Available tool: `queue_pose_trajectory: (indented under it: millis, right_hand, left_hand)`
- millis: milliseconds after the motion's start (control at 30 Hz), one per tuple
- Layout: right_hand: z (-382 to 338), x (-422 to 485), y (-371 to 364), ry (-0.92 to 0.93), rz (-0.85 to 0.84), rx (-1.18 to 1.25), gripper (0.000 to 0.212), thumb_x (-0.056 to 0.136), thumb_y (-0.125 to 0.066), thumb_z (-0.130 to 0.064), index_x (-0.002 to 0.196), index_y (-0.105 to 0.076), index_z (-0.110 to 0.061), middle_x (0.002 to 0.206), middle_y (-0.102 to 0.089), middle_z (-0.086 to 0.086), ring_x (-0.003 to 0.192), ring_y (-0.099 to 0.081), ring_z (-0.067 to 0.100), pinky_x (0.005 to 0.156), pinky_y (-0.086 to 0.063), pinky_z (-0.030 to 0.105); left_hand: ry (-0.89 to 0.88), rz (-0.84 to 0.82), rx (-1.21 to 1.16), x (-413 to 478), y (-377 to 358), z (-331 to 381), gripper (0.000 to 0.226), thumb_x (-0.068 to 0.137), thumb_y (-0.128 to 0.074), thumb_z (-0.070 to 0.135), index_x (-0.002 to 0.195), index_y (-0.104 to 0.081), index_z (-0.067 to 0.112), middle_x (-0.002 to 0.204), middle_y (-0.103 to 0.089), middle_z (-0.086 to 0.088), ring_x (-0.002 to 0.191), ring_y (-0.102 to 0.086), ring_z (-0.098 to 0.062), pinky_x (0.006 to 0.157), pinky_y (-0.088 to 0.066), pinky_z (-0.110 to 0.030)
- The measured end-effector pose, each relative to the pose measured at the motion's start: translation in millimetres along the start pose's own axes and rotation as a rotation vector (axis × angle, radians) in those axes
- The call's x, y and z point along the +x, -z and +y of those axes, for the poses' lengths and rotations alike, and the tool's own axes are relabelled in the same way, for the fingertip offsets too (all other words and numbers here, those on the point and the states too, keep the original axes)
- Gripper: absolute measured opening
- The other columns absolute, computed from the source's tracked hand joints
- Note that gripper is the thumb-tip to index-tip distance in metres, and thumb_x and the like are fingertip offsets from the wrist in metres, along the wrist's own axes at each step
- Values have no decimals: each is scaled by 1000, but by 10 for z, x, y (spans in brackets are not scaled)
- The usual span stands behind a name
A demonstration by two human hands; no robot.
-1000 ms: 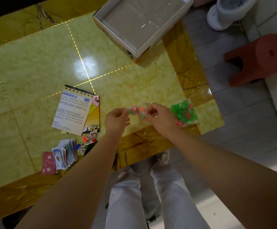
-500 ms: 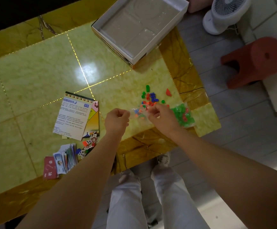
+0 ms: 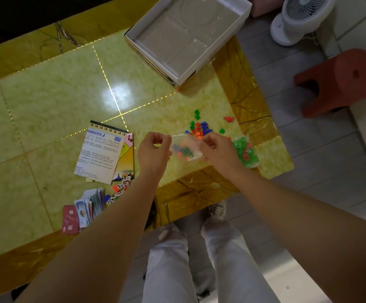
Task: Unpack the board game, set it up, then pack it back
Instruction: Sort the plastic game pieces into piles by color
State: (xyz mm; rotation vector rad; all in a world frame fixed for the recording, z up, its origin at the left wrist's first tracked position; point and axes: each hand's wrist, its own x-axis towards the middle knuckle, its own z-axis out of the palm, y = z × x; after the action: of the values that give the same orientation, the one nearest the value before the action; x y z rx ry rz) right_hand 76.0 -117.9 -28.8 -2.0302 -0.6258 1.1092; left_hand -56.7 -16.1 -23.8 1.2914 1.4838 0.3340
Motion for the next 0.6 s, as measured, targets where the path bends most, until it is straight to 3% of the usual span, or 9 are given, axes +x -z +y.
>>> queue_pose_trajectory:
  millis: [167,300,400,467,533,600]
  right_hand:
    - [-31,13,-27,-41,-19,-25,20,94,-59,-22,88,-60,-3,89,-64,17,88,-62,37,80,-53,54]
    - [-97,-4,-56,-49,11,59,15,94,-59,-23,84,-61,-11,90,-66,11,90,-64,32,83,-54,52]
    - [-127,-21,-102,-50,-67,69,12,93,-60,-20,82,-59,-17,88,-64,3,89,-62,24,87,-53,49]
    - [-158,-46,-129,-37,-149,60,6,93,-62,-20,88,-61,-17,91,-65,-1,92,-62,19,89,-53,41]
    - [-190,-81,-141,-53,-235,76,6,93,-62,-24,94,-63,-19,94,-65,-4,95,-62,15,87,-52,31]
    - [-191,-95,-158,-122,-257,118,15,94,-60,-30,100,-63,-16,97,-64,-2,95,-61,13,85,-51,28]
  left_hand:
    - [63,-76,-40,-18,68,43,33,92,-61,35,113,-56,11,102,-61,-2,70,-63,-15,62,-53,-32]
    - [257,-166,-106,-44,120,78,58,89,-59,53,128,-44,12,105,-56,-2,86,-66,-22,65,-56,-34]
    - [384,-364,-147,-90,128,142,59,83,-59,62,118,-47,17,112,-55,-7,96,-66,-27,74,-60,-43]
    - [372,-413,-158,-116,111,129,49,85,-63,54,114,-50,17,115,-56,-9,96,-67,-27,76,-60,-43]
    - [326,-305,-185,-96,104,68,37,90,-66,28,118,-48,11,112,-59,-12,86,-68,-25,73,-59,-39]
    - [295,-174,-191,-51,147,8,24,92,-54,6,114,-47,8,103,-60,-14,75,-65,-24,70,-56,-38]
